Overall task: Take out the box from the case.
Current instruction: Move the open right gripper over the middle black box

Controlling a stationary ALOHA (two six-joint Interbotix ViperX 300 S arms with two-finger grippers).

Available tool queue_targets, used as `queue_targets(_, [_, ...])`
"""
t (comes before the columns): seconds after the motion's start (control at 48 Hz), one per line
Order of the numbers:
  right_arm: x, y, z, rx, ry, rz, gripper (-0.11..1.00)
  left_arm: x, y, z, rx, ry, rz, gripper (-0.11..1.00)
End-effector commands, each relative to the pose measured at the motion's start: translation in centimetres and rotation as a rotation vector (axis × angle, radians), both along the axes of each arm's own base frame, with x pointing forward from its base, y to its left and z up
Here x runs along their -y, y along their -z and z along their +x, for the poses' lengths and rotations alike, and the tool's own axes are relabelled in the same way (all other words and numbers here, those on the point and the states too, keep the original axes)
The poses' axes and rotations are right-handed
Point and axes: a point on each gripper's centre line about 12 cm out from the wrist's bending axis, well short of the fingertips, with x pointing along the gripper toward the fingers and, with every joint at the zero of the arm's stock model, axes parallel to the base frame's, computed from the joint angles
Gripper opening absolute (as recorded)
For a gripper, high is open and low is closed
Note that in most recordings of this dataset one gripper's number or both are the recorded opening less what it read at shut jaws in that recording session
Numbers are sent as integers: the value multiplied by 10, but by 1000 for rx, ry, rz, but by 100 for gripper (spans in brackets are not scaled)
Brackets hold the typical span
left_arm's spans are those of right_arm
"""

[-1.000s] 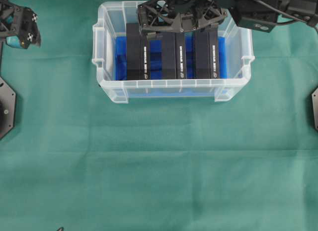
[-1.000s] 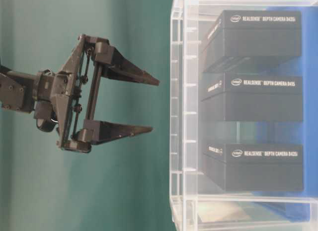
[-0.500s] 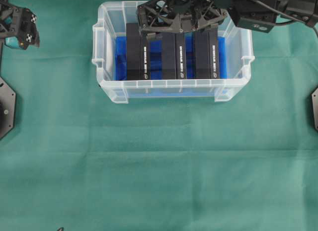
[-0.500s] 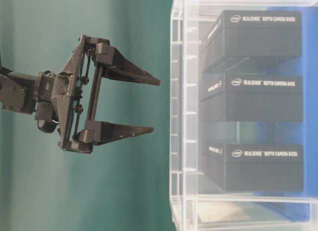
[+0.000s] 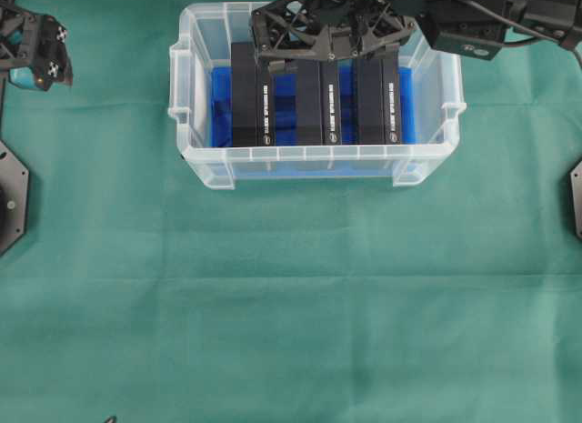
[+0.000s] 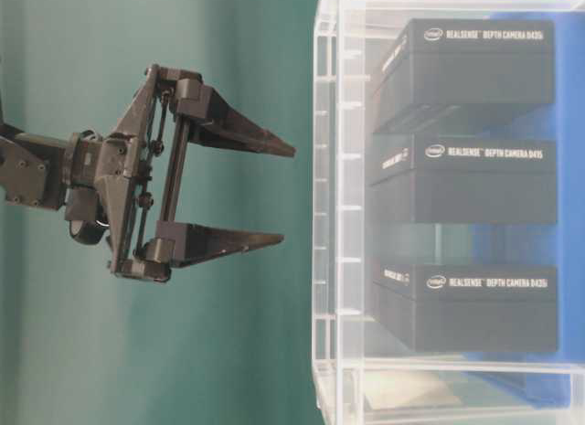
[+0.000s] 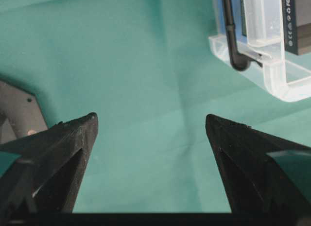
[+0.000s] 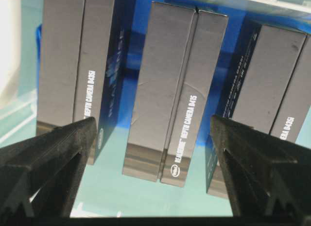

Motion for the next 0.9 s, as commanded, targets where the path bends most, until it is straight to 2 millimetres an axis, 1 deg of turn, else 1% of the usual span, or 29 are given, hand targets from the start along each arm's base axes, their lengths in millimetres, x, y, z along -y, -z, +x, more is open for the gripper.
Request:
queue_targets(0.0, [-1,-16,-1,40,-2,-10,94,-1,-5,0,15,-2,6,92])
queue_targets(0.646, [-6,-14,0,41,-4,28,94,-1,-5,0,15,-2,6,92])
queue_targets(0.875, [-5,-11,0,34,-4,24,94,-1,-5,0,14,-2,6,92])
